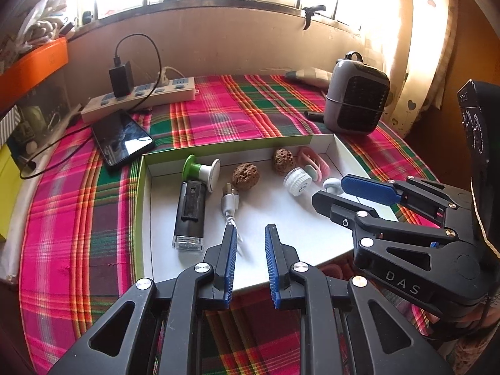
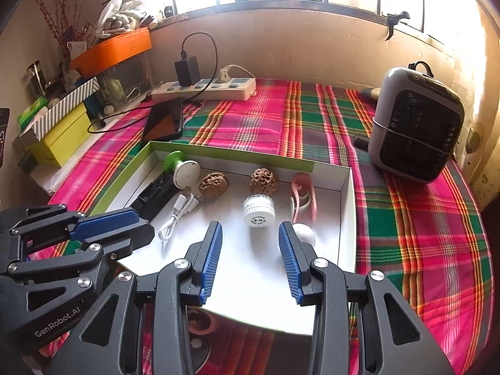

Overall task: Organize objects
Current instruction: 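Move both tools out of the box toward the black fob and pink clip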

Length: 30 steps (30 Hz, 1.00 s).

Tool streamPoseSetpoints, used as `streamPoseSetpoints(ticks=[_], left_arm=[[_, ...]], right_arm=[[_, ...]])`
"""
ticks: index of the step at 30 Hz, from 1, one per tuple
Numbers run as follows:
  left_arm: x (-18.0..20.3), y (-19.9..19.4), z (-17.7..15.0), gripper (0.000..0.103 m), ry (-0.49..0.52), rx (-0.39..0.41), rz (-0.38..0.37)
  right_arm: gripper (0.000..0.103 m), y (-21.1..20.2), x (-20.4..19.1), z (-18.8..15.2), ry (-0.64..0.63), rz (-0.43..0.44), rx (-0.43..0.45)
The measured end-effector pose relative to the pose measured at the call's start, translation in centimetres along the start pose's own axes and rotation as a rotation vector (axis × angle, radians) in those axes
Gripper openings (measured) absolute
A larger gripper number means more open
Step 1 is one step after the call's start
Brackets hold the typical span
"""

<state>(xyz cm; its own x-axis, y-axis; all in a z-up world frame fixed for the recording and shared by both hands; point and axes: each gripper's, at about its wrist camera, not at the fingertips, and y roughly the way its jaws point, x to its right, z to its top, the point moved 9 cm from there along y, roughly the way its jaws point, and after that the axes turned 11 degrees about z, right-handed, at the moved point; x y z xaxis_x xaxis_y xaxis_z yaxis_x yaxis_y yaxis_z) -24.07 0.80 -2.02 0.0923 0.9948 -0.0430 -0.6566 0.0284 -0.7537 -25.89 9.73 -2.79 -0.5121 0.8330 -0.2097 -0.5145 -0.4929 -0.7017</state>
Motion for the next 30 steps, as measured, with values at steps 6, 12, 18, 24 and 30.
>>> streamPoseSetpoints(ticks=[6,12,18,24,30], left_arm=[[0.4,-1.4,-0.8,0.02,0.004,0.015,-0.009],[1.0,-2.4,-2.0,0.021,0.015,0.018,-0.02],[1.3,-3.2,-3.1,0.026,0.0,0.016,-0.051],[1.8,-3.4,-4.9,0.028,-0.004,-0.005,-0.096],[3.6,-3.7,-6.2,0.035,0.024,-0.022,-0.17]], right_arm=[[0.039,-1.3,-0.4,-0.8,0.0,-0.009,0.018],[0.039,-2.9,-0.7,-1.7,0.009,-0.014,0.042],[0.039,-4.2,-0.5,-3.0,0.03,-0.024,0.056],[0.039,-5.3,0.2,-4.6,0.061,-0.038,0.069],[0.039,-5.8,0.8,-6.0,0.085,-0.041,0.068]])
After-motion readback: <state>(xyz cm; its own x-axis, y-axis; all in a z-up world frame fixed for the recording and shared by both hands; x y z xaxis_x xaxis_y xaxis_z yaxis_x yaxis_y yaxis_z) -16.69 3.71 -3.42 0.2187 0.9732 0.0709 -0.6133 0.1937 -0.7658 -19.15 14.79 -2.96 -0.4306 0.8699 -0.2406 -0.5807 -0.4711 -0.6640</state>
